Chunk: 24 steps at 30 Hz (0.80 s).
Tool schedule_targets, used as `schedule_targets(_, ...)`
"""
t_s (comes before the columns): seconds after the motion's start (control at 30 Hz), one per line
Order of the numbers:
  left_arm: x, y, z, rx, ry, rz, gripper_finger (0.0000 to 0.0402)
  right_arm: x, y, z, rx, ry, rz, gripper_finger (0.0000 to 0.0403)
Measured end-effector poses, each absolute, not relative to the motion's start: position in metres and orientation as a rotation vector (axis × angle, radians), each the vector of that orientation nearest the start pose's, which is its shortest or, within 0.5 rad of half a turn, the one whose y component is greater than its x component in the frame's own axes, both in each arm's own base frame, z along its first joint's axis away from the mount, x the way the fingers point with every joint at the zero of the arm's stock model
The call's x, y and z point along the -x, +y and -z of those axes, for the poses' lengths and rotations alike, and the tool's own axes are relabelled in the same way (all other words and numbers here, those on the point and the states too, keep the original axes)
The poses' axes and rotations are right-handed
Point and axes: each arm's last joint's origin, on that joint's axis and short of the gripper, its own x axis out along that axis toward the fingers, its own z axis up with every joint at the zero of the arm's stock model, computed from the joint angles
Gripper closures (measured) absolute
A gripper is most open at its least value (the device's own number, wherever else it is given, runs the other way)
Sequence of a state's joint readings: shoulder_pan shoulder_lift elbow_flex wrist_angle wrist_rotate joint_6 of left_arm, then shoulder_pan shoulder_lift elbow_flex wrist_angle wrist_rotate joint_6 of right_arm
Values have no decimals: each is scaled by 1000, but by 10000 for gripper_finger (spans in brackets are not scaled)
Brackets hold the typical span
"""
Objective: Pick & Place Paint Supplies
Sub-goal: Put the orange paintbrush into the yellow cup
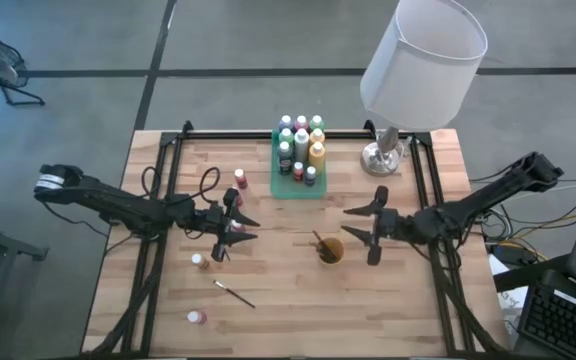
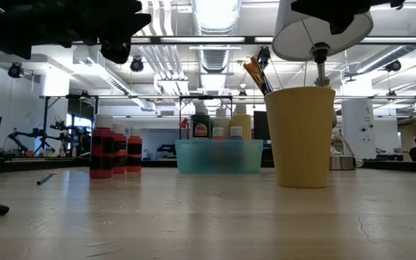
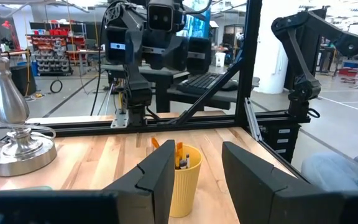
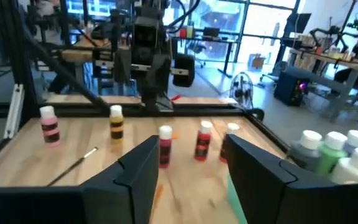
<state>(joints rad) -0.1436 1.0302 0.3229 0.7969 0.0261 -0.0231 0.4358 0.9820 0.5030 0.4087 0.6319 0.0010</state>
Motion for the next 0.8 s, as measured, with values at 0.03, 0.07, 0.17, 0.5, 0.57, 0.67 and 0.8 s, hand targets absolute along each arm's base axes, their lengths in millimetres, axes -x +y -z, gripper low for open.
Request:
schedule_targets(0.03,-203,-30,-225,28,-88,171,264,-195,72,-258,46,64,198,228)
schedule_targets(0.07,-203,-30,-225,28,-88,171,264,-194,70,-259,57,59,208,232)
schedule_targets(0.17,-203,-30,-225,28,-91,171,264,-192,66,-263,64,31,280,245)
schedule_targets(0.5,-205,-30,-235,-66,-136,154,264,-190,60,-275,145,-2,372,288)
schedule_targets(0.57,-206,-29,-237,-103,-133,121,264,-190,57,-274,179,19,461,297)
schedule_targets(0.67,-207,-23,-243,-62,-90,-67,264,-187,49,-272,197,57,702,312)
schedule_targets(0.8,-206,-13,-256,-69,62,-317,264,-183,35,-262,173,89,944,332)
